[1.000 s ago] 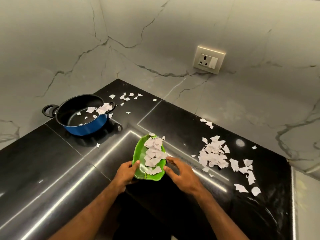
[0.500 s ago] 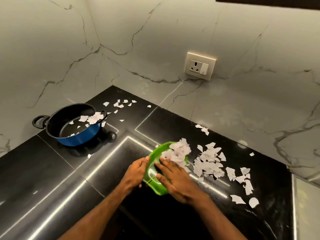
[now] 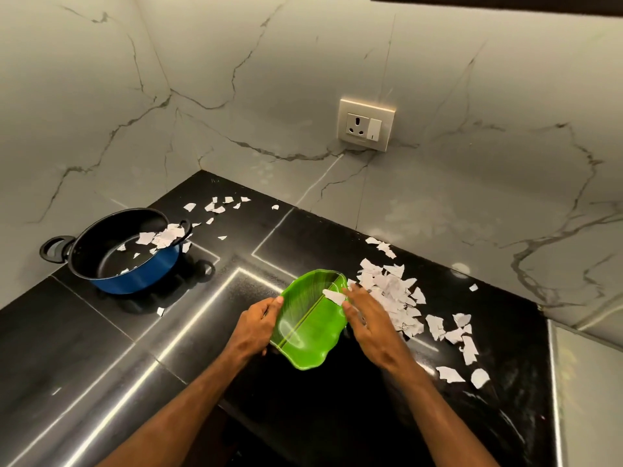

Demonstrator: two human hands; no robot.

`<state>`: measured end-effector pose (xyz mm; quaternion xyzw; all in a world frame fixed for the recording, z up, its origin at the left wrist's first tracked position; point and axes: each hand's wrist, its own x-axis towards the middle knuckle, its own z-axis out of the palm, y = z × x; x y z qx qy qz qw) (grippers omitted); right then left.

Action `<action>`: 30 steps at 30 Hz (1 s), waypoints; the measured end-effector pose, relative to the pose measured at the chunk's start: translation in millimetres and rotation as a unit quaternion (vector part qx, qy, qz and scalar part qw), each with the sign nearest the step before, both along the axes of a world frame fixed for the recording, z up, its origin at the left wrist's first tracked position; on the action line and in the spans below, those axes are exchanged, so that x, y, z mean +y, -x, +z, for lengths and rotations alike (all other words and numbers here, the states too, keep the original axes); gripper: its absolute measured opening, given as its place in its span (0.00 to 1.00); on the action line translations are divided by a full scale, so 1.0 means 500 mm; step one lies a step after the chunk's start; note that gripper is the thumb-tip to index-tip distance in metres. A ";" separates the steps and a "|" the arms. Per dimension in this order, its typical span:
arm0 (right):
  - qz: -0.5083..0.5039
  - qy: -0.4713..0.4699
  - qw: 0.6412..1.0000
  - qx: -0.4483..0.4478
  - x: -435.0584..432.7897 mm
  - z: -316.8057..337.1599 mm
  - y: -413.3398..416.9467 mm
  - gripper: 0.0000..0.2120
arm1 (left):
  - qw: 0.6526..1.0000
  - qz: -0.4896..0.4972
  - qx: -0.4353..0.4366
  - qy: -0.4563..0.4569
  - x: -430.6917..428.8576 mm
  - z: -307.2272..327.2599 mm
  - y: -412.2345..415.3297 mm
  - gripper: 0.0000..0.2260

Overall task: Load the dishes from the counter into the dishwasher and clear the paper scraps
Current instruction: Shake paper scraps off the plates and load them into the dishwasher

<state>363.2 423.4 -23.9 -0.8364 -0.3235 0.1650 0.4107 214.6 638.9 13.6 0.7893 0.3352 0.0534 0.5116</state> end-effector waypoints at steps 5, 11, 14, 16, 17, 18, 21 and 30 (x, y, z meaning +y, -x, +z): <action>0.079 0.153 0.983 -0.055 0.006 -0.020 0.015 0.35 | 1.000 -0.025 -0.011 -0.012 -0.012 0.004 -0.003 0.19; -0.098 0.131 0.986 -0.013 -0.019 -0.017 -0.002 0.40 | 0.999 -0.028 -0.011 -0.027 0.002 0.004 0.019 0.19; -0.136 0.062 0.987 0.061 -0.027 0.003 0.034 0.34 | 1.000 -0.024 -0.015 -0.010 0.008 -0.002 0.026 0.19; -0.165 0.012 0.971 0.174 -0.025 0.029 0.065 0.29 | 1.000 -0.022 -0.020 0.010 0.003 -0.008 0.028 0.18; -0.167 -0.024 0.953 0.250 -0.024 0.039 0.082 0.25 | 0.999 -0.025 -0.022 0.023 -0.003 -0.009 0.028 0.18; -0.154 -0.056 0.937 0.308 -0.024 0.045 0.099 0.21 | 0.999 -0.028 -0.026 0.036 -0.009 -0.007 0.029 0.18; -0.144 -0.106 0.927 0.331 -0.040 0.047 0.151 0.12 | 0.996 -0.051 -0.034 0.065 -0.031 0.001 0.032 0.17; -0.272 -0.173 0.913 0.251 -0.187 0.042 0.308 0.09 | 0.972 -0.197 -0.025 0.123 -0.142 -0.014 0.067 0.16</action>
